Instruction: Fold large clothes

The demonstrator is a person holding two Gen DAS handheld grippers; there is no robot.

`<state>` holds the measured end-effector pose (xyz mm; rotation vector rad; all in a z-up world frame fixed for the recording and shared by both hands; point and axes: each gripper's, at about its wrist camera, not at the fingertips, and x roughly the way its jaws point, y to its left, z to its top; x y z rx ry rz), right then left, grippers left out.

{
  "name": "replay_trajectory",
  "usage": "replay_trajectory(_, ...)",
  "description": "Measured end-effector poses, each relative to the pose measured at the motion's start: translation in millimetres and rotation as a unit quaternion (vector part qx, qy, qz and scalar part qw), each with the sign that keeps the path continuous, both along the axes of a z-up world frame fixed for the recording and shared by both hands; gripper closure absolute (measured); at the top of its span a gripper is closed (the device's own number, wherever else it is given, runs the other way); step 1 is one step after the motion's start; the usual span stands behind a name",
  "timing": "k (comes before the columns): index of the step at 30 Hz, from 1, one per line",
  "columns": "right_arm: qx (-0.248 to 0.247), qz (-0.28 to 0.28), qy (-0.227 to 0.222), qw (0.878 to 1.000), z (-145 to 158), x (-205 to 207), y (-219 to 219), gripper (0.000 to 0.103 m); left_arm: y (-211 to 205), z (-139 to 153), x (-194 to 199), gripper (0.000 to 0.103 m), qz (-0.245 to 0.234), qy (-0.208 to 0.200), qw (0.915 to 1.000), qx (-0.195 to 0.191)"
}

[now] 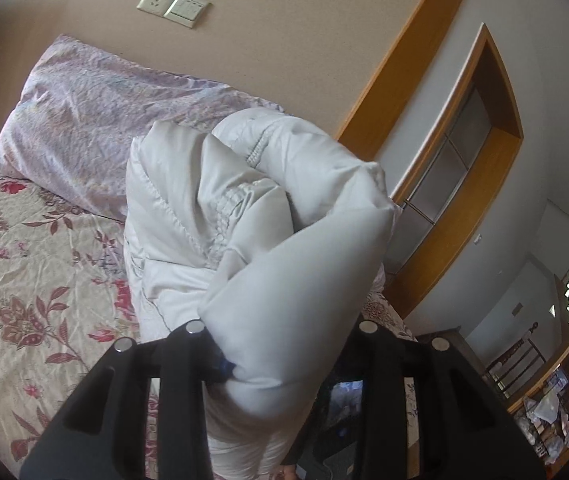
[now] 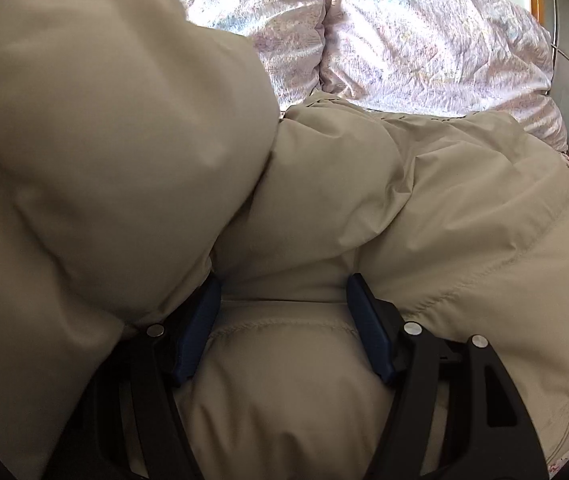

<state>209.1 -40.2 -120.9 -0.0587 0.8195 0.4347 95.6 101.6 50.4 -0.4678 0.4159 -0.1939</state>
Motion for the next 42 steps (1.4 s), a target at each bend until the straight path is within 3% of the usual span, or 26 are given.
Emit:
replay_trajectory(11,0.023,0.012,0.000,1.000,10,-15,-28,0.036,-59,-6,30,0.066,-0.062,0.009,0.9980,-0.001)
replay_trajectory(19,0.013,0.010,-0.046,0.999,28,-59,-79,0.036,-93,-14,47,0.065,-0.094,0.026,0.9952,0.007)
replay_trajectory(24,-0.006,-0.042,-0.087,0.995,33,-76,-123,0.036,-118,-28,61,0.065,-0.120,0.045,0.9917,0.011)
replay_trajectory(32,0.009,-0.074,-0.063,0.995,23,-64,-160,0.036,-163,-51,83,0.064,-0.152,0.079,0.9848,0.026)
replay_trajectory(42,0.016,-0.077,-0.057,0.995,13,-66,-166,0.035,-190,-71,105,0.064,-0.173,0.108,0.9777,0.047)
